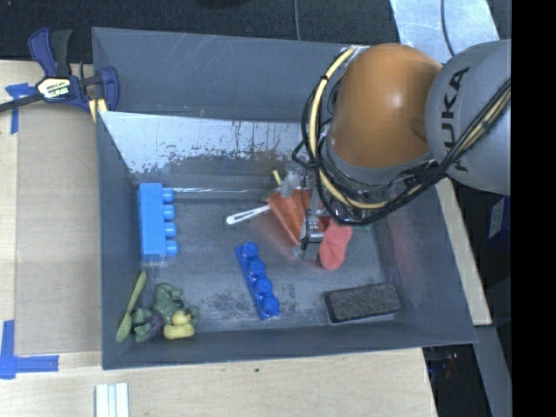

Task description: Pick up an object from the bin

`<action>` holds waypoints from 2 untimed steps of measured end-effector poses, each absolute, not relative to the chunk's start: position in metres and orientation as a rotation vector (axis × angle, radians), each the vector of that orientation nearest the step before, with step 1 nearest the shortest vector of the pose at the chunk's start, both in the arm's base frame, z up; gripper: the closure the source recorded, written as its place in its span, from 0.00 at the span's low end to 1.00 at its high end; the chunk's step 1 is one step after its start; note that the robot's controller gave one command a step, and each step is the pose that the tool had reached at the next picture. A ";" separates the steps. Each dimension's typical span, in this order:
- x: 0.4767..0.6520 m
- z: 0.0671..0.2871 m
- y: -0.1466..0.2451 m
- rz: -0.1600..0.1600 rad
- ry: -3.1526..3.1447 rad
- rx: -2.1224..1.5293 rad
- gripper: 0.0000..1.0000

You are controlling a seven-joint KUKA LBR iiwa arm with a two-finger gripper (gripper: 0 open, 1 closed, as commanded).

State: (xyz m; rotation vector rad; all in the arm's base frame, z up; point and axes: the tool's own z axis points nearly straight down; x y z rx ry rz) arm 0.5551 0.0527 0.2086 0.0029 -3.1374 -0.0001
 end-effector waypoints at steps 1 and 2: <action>0.557 0.212 0.053 -0.001 -3.145 0.001 0.00; 0.565 0.155 0.112 -0.001 -3.148 0.131 0.00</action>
Offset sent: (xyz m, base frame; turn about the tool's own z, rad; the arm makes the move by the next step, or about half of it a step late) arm 0.0125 0.1008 -0.0969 -0.1396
